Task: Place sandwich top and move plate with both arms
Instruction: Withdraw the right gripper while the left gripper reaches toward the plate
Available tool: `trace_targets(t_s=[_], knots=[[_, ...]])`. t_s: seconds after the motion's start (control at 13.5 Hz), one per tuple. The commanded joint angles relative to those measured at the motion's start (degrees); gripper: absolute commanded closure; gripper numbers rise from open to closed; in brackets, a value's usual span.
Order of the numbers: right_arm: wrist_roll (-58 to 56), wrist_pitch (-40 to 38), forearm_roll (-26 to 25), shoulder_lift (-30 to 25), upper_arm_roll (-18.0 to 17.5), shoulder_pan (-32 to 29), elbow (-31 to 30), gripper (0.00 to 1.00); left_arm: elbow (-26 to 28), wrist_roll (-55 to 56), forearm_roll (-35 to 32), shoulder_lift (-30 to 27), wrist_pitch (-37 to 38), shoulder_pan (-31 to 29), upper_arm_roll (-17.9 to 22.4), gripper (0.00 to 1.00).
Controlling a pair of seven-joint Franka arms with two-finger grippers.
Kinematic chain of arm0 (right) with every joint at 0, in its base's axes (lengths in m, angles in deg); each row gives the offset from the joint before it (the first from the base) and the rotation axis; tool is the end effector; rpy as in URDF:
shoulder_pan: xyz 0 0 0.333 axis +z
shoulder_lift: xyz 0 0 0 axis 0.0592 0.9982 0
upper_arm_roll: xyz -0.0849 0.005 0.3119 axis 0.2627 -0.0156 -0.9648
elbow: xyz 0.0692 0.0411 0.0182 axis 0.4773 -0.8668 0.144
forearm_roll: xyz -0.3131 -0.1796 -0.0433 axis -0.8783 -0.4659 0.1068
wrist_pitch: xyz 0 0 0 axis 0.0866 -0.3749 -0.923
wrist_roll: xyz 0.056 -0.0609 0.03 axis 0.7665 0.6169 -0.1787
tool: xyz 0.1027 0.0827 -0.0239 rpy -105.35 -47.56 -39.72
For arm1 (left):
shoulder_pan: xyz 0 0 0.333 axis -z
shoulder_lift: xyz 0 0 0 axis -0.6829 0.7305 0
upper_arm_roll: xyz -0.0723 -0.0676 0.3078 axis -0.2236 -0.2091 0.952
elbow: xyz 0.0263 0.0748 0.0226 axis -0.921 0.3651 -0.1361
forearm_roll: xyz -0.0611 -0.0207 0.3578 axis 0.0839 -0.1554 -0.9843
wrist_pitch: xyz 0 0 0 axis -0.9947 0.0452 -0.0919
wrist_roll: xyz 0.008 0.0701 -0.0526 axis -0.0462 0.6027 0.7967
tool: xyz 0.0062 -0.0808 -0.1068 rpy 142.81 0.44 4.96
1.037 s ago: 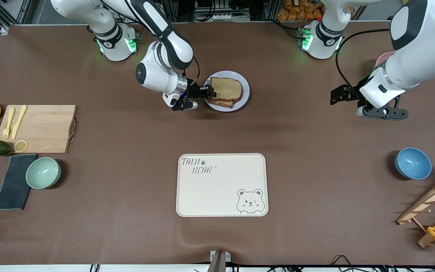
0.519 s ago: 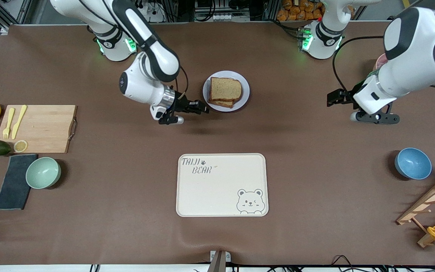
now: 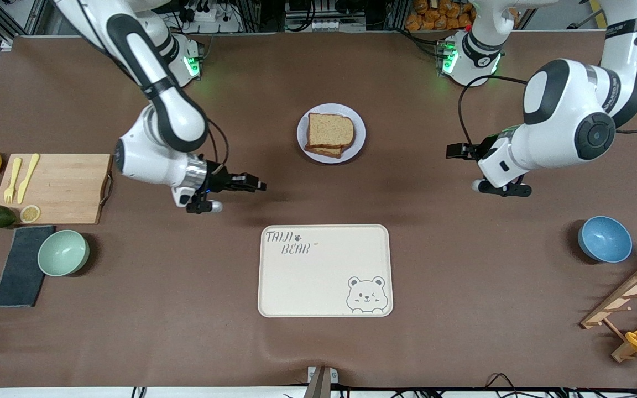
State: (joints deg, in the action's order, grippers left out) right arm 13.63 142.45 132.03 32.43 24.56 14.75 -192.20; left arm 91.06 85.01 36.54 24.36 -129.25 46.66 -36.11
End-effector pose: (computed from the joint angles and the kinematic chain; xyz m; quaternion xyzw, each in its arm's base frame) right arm 0.5100 0.2222 0.2790 -0.9326 0.0531 0.0788 0.3482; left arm 0.4871 -0.1487 0.3887 0.9746 -0.0225 -0.1850 0.1245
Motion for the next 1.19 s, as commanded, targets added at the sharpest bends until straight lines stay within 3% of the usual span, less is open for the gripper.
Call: trace_targets(t_s=[0.0, 0.22, 0.44, 0.67, 0.81, 1.11], knots=[[0.7, -9.8, -7.4, -0.5, -1.0, -9.0, 4.1, 0.50, 4.0, 0.4, 5.1, -0.7, -3.7, -0.2, -0.3, 0.00], [2.0, -17.9, -15.8, -0.5, -0.9, -15.2, 9.3, 0.50, 10.4, 0.4, 8.7, -0.6, -11.3, -0.2, -3.7, 0.00], [11.2, -23.8, -28.9, -2.0, -1.1, -16.9, 15.9, 0.49, 16.2, -0.5, 11.9, 0.3, -19.1, -0.2, -7.7, 0.00], [18.2, -34.4, -40.7, -2.8, -1.0, -17.1, 24.5, 0.35, 16.7, -3.9, 15.0, 2.9, -21.3, 0.0, -9.4, 0.00], [18.2, -39.3, -45.2, -5.3, -1.0, -18.1, 26.9, 0.28, 17.0, -7.4, 15.1, 6.3, -21.5, 0.2, -10.3, 0.00], [18.2, -44.4, -50.7, -16.3, -0.9, -21.4, 26.4, 0.21, 16.4, -9.1, 15.2, 11.4, -22.8, 2.6, -10.6, 0.00]])
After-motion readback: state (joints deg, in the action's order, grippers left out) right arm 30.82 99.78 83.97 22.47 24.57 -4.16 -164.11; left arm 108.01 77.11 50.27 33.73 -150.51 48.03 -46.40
